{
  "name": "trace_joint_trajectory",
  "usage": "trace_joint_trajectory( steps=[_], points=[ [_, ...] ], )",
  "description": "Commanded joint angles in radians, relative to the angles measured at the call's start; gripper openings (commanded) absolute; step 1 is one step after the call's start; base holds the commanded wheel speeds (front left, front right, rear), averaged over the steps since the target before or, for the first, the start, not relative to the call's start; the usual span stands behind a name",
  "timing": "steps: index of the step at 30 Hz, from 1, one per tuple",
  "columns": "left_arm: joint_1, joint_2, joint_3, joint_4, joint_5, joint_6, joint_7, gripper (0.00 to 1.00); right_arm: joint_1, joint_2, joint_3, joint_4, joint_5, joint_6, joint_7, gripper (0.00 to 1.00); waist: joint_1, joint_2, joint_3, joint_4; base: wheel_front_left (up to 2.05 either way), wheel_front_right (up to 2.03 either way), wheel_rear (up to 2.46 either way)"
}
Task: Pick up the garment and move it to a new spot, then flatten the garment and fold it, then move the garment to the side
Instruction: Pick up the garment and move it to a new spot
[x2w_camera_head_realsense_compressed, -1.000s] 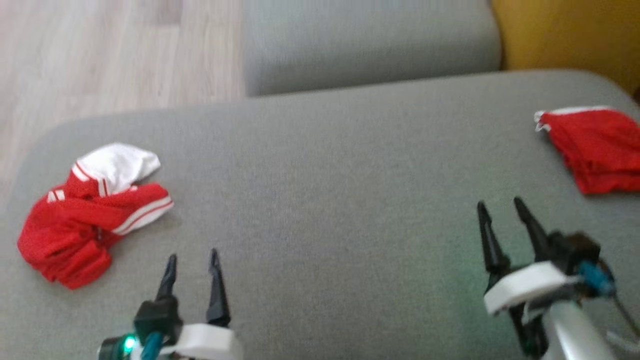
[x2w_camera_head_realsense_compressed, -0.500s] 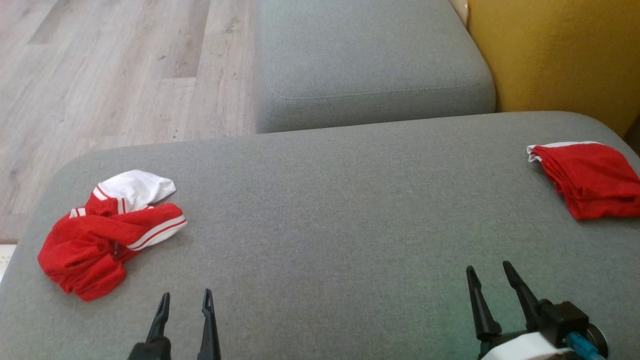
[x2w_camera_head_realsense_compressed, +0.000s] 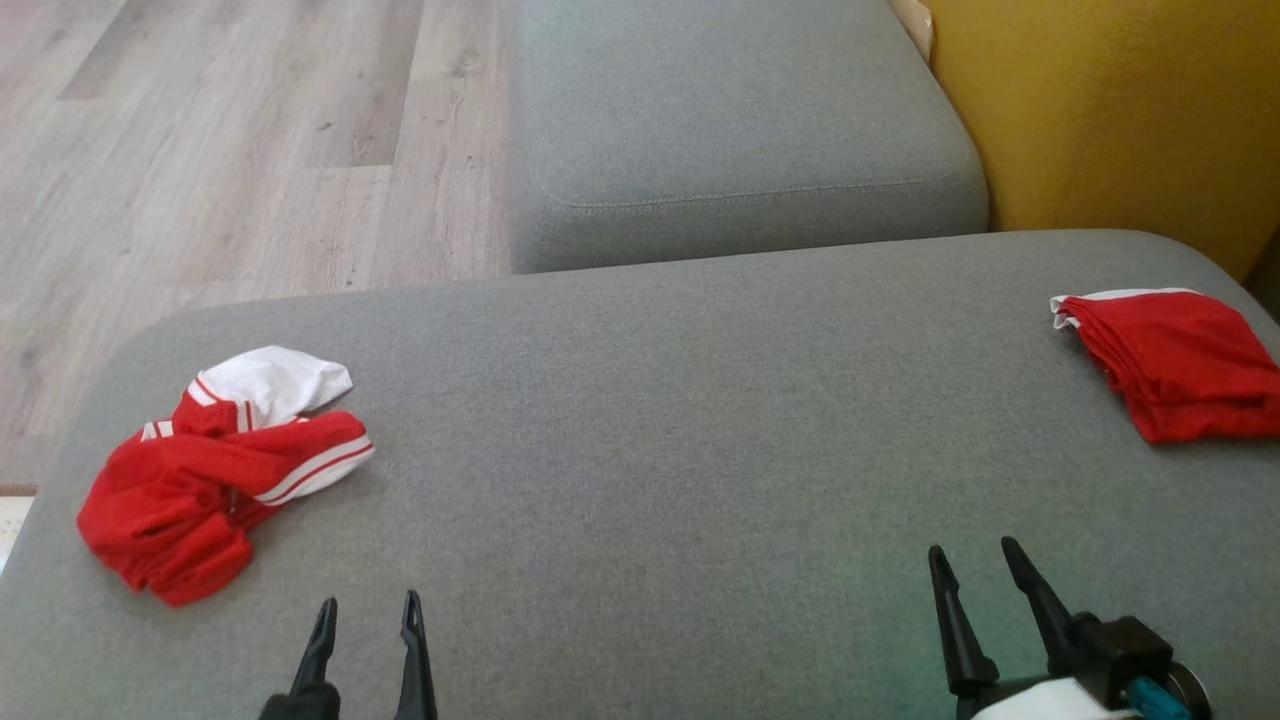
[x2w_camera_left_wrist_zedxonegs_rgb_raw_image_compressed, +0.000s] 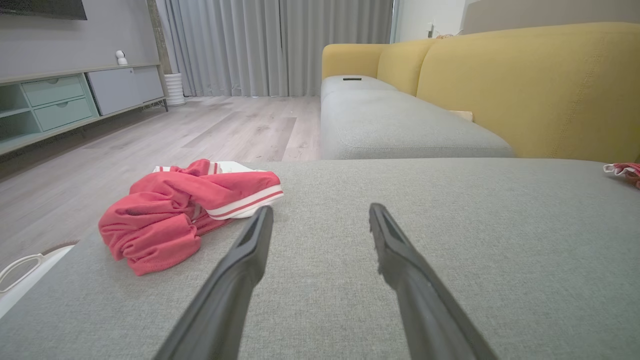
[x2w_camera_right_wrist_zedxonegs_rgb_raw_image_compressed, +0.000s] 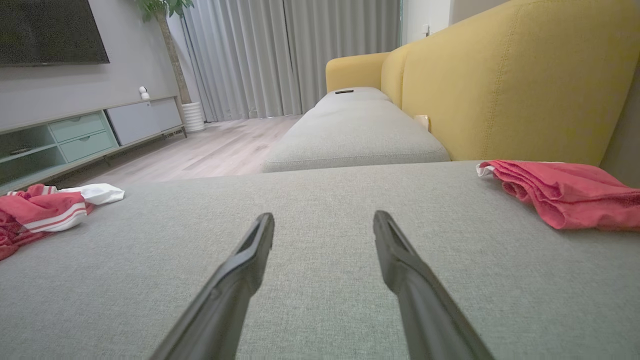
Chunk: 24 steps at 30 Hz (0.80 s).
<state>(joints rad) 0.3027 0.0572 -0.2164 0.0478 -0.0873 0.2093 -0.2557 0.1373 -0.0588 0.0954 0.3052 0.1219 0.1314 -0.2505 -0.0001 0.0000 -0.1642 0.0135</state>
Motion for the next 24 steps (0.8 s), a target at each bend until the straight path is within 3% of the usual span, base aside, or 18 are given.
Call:
trace_joint_trajectory(
  steps=[1,24],
  points=[
    [-0.044,-0.007,0.031,-0.026,0.008,-0.003,-0.006,1.0,-0.031,0.001,0.027,-0.032,0.0,-0.001,-0.011,1.0,0.0001,0.0,-0.001,0.001,0.0,0.0,0.0],
    [-0.05,-0.007,0.028,-0.015,0.013,-0.01,-0.006,1.0,-0.012,0.005,0.026,-0.03,-0.001,-0.001,-0.011,1.0,0.0001,0.0,-0.01,0.008,0.0,0.0,0.0]
  ],
)
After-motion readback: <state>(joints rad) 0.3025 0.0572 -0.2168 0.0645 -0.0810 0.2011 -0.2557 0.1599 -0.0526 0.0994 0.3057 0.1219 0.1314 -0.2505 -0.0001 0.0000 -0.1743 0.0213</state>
